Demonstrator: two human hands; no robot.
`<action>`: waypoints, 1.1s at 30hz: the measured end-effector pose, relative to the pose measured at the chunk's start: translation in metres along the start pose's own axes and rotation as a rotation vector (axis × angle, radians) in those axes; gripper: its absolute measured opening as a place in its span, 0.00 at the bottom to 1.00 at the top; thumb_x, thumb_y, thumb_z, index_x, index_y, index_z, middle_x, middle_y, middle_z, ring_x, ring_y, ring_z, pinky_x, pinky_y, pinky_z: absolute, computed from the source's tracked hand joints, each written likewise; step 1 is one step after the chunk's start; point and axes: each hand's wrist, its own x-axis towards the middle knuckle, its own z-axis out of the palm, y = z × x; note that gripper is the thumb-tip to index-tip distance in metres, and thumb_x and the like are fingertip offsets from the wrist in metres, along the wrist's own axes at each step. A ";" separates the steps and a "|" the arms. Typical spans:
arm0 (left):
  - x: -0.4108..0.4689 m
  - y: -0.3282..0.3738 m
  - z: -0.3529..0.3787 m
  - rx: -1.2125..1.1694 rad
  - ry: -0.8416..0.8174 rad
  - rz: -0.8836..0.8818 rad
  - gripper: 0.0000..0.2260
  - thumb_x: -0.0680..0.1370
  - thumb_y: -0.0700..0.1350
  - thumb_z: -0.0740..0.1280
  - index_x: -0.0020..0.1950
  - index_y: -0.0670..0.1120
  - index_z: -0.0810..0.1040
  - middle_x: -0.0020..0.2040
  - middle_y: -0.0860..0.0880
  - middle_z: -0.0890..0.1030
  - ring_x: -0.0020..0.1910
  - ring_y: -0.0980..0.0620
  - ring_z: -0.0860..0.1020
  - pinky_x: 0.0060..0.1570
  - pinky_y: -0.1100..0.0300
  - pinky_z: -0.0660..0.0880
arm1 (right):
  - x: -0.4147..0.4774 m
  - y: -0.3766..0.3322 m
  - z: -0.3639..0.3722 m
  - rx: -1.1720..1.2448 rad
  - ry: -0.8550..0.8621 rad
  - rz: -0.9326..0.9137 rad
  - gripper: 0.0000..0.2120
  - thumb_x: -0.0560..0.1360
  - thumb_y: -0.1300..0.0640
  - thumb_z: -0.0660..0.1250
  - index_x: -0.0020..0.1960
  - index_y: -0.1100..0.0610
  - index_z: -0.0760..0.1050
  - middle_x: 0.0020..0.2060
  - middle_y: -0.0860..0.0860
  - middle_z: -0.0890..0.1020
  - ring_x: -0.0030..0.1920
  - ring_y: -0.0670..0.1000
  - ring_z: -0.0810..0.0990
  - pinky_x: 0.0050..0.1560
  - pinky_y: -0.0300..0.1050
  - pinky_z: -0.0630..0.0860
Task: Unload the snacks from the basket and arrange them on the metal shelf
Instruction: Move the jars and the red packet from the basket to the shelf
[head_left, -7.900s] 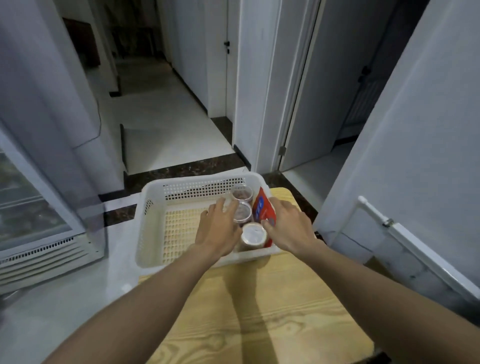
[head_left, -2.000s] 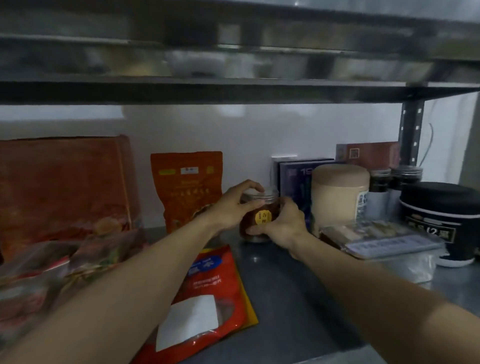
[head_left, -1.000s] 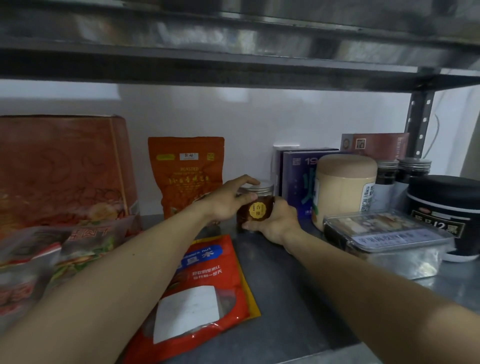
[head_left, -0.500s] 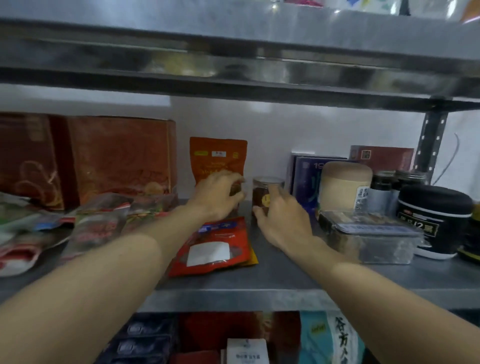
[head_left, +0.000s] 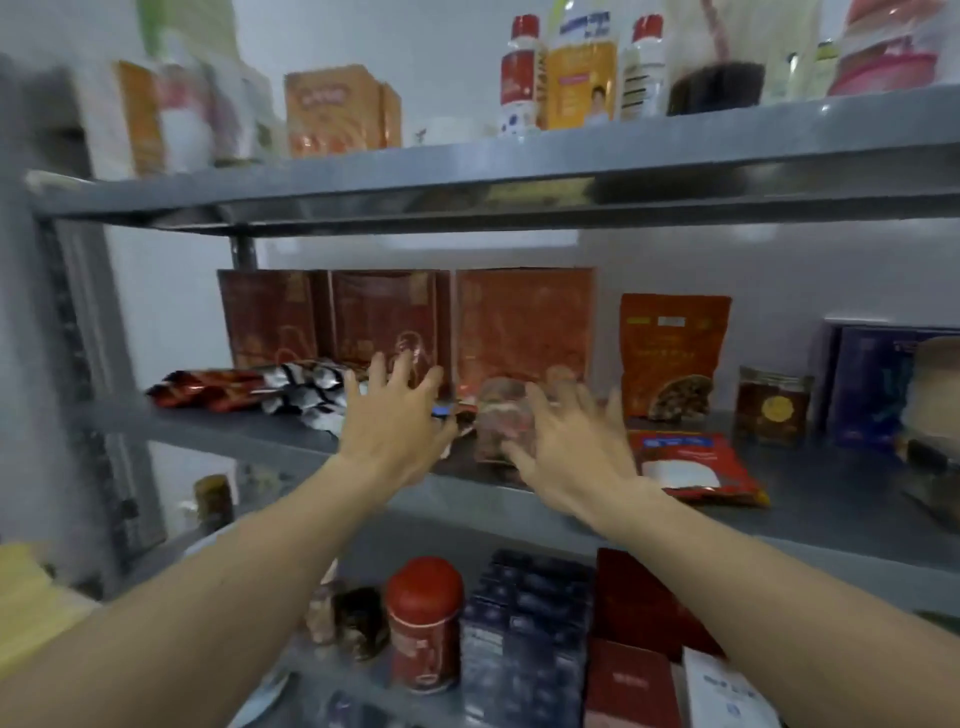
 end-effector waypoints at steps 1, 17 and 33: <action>-0.013 -0.022 -0.007 0.010 0.002 -0.029 0.29 0.78 0.64 0.57 0.76 0.55 0.60 0.78 0.45 0.57 0.76 0.38 0.54 0.71 0.36 0.55 | 0.001 -0.027 -0.002 0.009 -0.004 -0.025 0.35 0.79 0.36 0.51 0.80 0.52 0.49 0.78 0.58 0.56 0.77 0.61 0.53 0.74 0.69 0.47; -0.301 -0.421 -0.104 0.320 -0.080 -0.497 0.29 0.78 0.64 0.54 0.77 0.56 0.58 0.77 0.42 0.58 0.76 0.39 0.56 0.70 0.37 0.59 | -0.057 -0.491 -0.003 0.299 -0.065 -0.464 0.36 0.79 0.34 0.51 0.80 0.51 0.46 0.78 0.57 0.54 0.77 0.59 0.52 0.74 0.66 0.50; -0.316 -0.660 -0.012 0.392 -0.153 -0.688 0.30 0.78 0.63 0.57 0.77 0.54 0.58 0.78 0.42 0.57 0.77 0.39 0.55 0.72 0.38 0.56 | 0.052 -0.760 0.100 0.432 -0.087 -0.700 0.35 0.79 0.35 0.53 0.78 0.52 0.50 0.75 0.58 0.60 0.74 0.59 0.59 0.71 0.59 0.59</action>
